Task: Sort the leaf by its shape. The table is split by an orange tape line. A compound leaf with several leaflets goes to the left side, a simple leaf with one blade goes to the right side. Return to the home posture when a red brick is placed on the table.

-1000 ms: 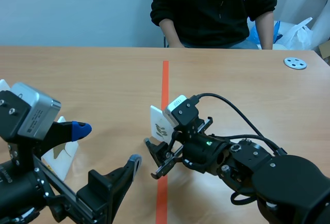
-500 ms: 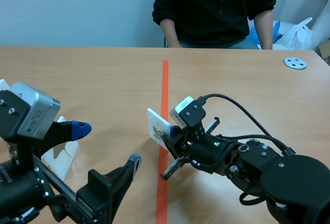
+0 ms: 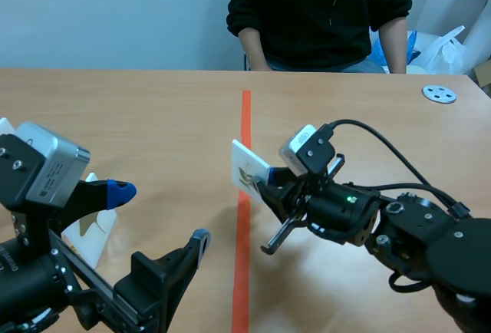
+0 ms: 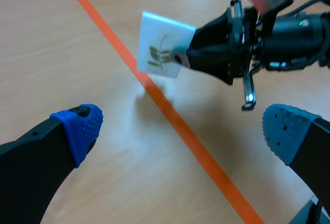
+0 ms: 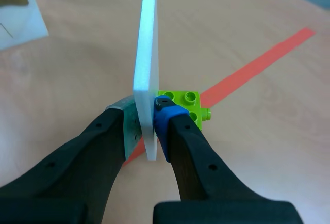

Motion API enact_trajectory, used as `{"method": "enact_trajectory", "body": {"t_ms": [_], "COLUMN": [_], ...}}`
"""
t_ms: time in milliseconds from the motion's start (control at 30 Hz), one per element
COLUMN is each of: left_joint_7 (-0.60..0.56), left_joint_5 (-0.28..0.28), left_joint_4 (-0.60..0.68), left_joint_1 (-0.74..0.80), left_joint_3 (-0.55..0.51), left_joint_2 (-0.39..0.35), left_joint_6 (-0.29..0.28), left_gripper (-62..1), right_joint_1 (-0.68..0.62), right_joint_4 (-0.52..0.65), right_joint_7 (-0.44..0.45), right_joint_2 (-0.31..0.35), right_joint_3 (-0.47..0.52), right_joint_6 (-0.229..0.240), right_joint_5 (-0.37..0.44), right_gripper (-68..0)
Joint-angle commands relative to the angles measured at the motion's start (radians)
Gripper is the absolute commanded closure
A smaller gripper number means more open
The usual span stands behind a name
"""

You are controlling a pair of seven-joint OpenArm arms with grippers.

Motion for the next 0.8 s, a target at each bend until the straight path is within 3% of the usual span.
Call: {"method": "enact_trajectory", "body": {"t_ms": [0,200,533,633,767], "left_joint_7": [-0.021,-0.021,-0.021,-0.021,-0.021], "left_joint_5": [-0.008,-0.008,-0.008,-0.008,-0.008], "left_joint_4": [0.028,0.028,0.028,0.028,0.028], "left_joint_1": [0.005,0.005,0.005,0.005,0.005], "left_joint_3": [-0.004,-0.004,-0.004,-0.004,-0.004], "left_joint_2": [0.005,0.005,0.005,0.005,0.005], "left_joint_6": [0.002,0.002,0.002,0.002,0.002], "left_gripper": [-62.3,-62.3,-62.3,-62.3,-62.3], "right_joint_1": [-0.005,-0.077,-0.153,-0.167,-0.179], "right_joint_4": [0.051,0.157,0.176,0.176,0.167], "right_joint_7": [0.011,-0.079,-0.312,-0.365,-0.393], "right_joint_2": [0.026,0.085,0.14,0.15,0.155], "right_joint_3": [0.06,0.265,0.643,0.716,0.739], "right_joint_6": [0.023,0.05,0.053,0.051,0.027], "right_joint_5": [0.048,0.123,0.386,0.421,0.422], "right_gripper": [-1.7,-1.7,-1.7,-1.7,-1.7]}}
